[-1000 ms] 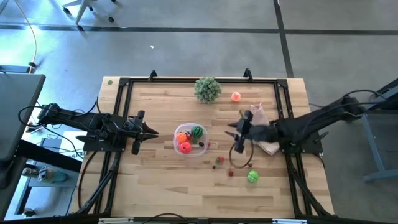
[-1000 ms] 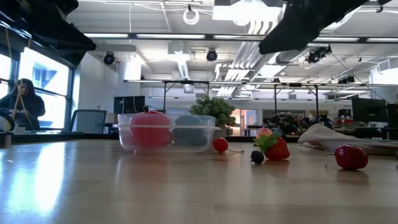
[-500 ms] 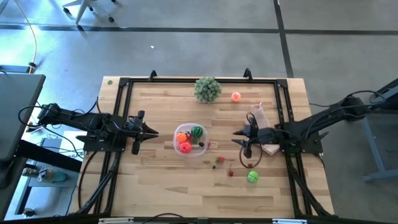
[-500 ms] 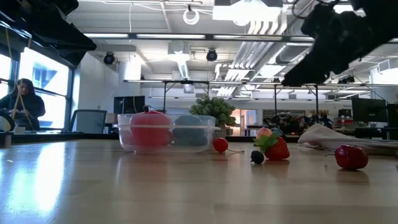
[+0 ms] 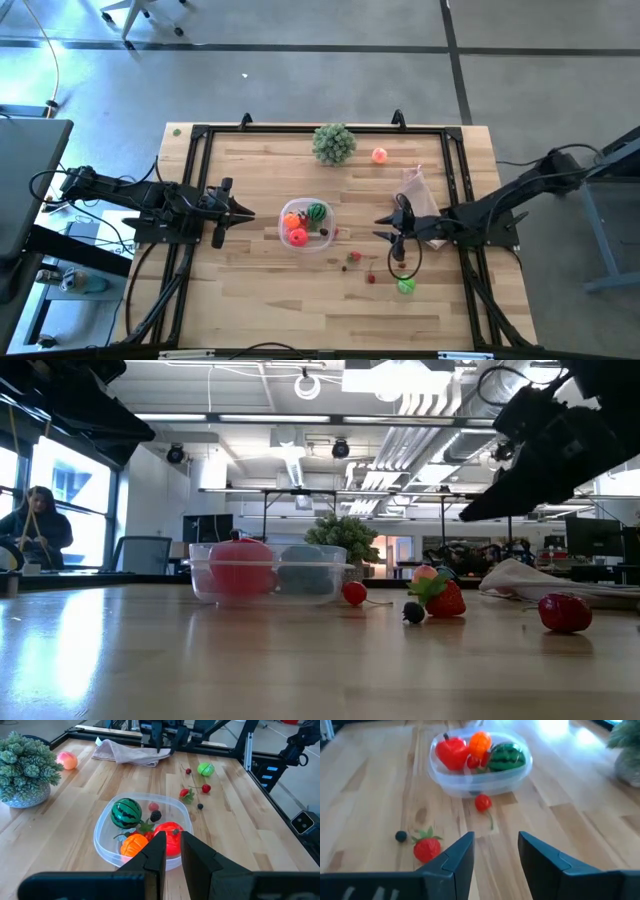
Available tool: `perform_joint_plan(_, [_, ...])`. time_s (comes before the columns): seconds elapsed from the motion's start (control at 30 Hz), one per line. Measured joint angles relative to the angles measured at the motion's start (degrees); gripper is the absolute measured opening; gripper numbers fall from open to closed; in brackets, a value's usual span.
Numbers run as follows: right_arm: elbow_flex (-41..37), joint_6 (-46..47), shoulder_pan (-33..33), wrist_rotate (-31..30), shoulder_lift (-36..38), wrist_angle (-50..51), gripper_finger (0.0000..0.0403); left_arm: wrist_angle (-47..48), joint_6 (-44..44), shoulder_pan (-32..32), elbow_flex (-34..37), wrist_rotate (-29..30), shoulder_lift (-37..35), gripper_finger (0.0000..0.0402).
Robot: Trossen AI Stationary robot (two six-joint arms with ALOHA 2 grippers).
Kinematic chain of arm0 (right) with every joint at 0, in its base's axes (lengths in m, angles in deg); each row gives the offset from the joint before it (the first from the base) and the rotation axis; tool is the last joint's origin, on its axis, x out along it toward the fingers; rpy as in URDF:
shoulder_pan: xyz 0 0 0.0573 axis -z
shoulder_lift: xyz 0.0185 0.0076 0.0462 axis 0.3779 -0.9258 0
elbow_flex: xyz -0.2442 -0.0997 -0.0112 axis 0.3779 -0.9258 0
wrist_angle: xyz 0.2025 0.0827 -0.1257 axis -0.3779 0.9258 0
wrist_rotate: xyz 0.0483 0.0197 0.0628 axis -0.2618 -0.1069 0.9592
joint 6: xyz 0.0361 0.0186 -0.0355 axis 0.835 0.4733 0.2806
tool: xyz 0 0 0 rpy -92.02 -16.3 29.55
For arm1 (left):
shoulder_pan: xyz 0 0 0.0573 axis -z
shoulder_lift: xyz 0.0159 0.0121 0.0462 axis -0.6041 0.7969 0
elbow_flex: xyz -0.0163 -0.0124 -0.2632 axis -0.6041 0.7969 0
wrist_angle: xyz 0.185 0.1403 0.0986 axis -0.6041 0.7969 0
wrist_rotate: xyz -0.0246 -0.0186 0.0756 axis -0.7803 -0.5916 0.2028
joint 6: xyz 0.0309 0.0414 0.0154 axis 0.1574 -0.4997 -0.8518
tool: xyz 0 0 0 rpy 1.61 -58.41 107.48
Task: Pick and placing Produce into tupperware
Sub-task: Put the top red cherry into the transparent bin
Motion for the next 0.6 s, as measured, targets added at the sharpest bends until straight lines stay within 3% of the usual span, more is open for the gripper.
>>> perform_joint_plan(0.3, [0.1, -0.6, 5.7, 7.7, -13.0, -13.8, 0.0179, 0.0, 0.0, 0.0, 0.0, 0.0, 0.0, 0.0046])
perform_joint_plan(0.6, [11.2, -5.7, 10.8, 13.2, -22.9, -6.3, 0.0197, 0.0, 0.0, 0.0, 0.0, 0.0, 0.0, 0.0046])
